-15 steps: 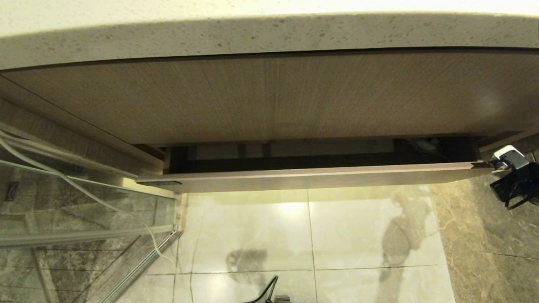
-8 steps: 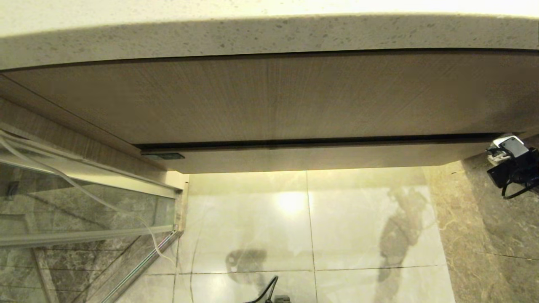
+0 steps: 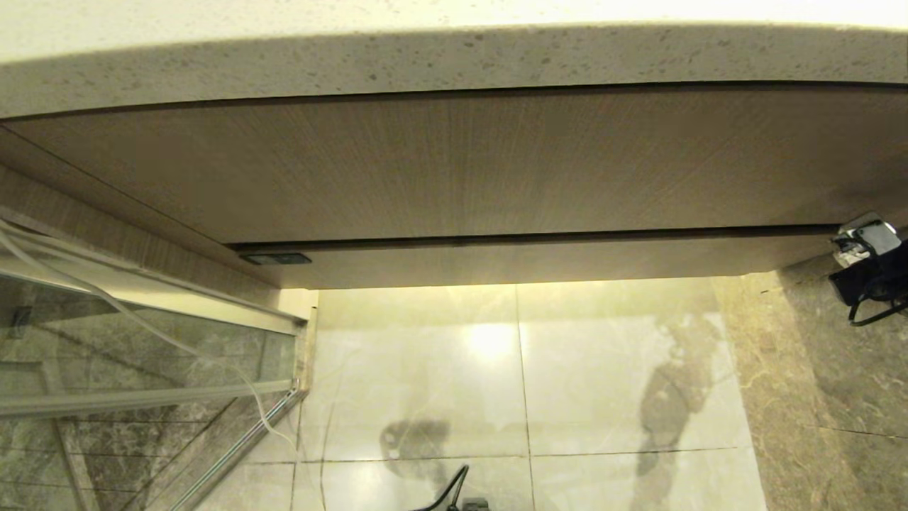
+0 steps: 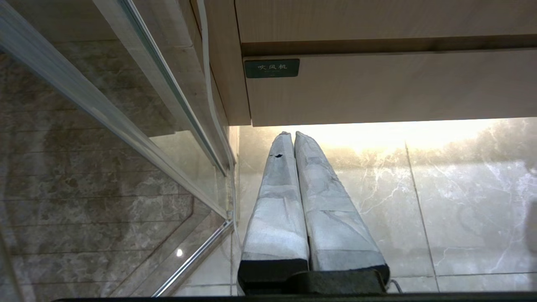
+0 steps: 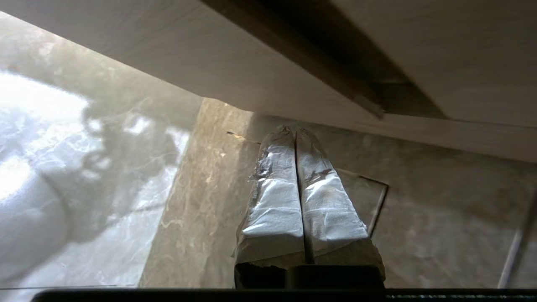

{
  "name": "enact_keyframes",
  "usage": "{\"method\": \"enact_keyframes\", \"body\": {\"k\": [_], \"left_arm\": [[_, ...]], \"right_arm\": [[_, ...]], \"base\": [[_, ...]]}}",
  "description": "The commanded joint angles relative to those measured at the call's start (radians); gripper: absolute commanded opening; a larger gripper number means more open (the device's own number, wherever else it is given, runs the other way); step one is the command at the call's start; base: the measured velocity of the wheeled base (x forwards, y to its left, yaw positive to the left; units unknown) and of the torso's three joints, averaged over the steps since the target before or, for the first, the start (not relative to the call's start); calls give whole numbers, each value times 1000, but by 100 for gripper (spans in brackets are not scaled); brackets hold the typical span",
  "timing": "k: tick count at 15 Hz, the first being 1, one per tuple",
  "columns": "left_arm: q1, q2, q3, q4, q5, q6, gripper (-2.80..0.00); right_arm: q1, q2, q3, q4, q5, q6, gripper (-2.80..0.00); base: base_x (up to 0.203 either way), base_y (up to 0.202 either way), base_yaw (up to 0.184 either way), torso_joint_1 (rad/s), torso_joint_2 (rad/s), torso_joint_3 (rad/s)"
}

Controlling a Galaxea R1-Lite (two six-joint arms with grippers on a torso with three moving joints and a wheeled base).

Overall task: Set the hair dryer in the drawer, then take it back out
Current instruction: Close the drawer

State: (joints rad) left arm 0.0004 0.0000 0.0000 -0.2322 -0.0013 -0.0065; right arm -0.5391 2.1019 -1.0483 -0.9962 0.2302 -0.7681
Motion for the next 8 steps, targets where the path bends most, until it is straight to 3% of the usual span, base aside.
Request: {"method": "enact_keyframes", "body": {"k": [1,5,8], "left_arm": [[1,0,40,-3,0,-1,-280],[1,0,40,-1,0,0,-280],[1,0,40,-2,0,0,-280]], "right_arm": [[-1,-23,21,8,0,-4,-280],[-9,-99,99,93,6,-15,-280],[-46,-204,146,330,6,-107,-280]], "base": [[0,0,0,0,0,0],[0,0,0,0,0,0],[0,0,0,0,0,0]]}}
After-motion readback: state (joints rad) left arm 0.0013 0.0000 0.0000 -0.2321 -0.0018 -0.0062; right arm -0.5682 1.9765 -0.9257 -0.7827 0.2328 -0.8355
